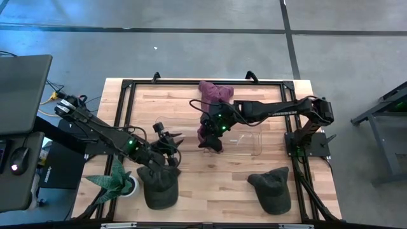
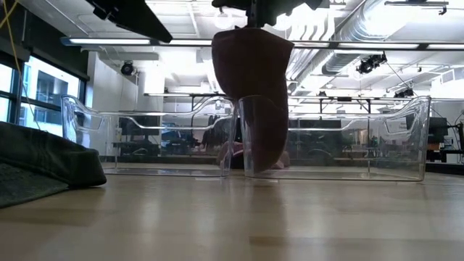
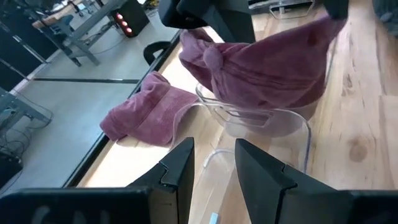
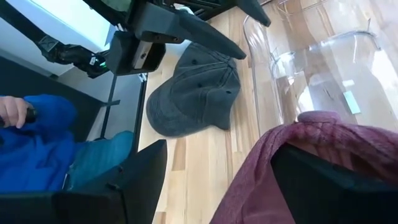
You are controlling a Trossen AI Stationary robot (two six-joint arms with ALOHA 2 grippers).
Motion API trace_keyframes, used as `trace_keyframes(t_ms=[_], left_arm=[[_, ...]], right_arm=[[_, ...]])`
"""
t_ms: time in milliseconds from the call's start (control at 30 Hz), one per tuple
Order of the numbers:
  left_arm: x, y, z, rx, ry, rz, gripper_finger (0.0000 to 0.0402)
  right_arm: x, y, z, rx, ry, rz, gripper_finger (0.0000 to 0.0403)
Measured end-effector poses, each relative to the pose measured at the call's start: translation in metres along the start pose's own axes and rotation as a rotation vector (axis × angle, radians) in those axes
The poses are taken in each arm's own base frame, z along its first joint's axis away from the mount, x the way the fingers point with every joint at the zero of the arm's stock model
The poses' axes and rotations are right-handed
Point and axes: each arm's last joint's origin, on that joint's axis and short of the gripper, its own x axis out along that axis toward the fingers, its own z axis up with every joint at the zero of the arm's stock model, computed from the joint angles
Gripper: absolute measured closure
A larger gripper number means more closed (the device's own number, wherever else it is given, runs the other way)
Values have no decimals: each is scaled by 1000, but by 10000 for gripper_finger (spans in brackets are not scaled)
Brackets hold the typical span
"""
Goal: Pick & Place hat
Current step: Put the bottom red cap into the right transparent bin
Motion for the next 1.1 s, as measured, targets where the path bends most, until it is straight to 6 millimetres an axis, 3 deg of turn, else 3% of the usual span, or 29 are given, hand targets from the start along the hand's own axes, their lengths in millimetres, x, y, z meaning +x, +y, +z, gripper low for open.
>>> trace_keyframes(t_ms=[267,533,767,1000,1100], left_arm=[[0,-1,4,11,-28,4,292],[0,-2,8,13,-53,-22,292],[0,-2,9,17,-62,6,292],[30,-2,11,108,-40,55,292],[42,-3,11,222,-34,54,292]], right_arm=[[3,2,0,-63,-15,-16,126],[18,-11,-6,-46,-8,-150,148],[20,-9,-4,-76,-30,-131,153],[23,-4,-7,-163,-19,-116,154],[24,-1,-8,-195,-7,-107,154]])
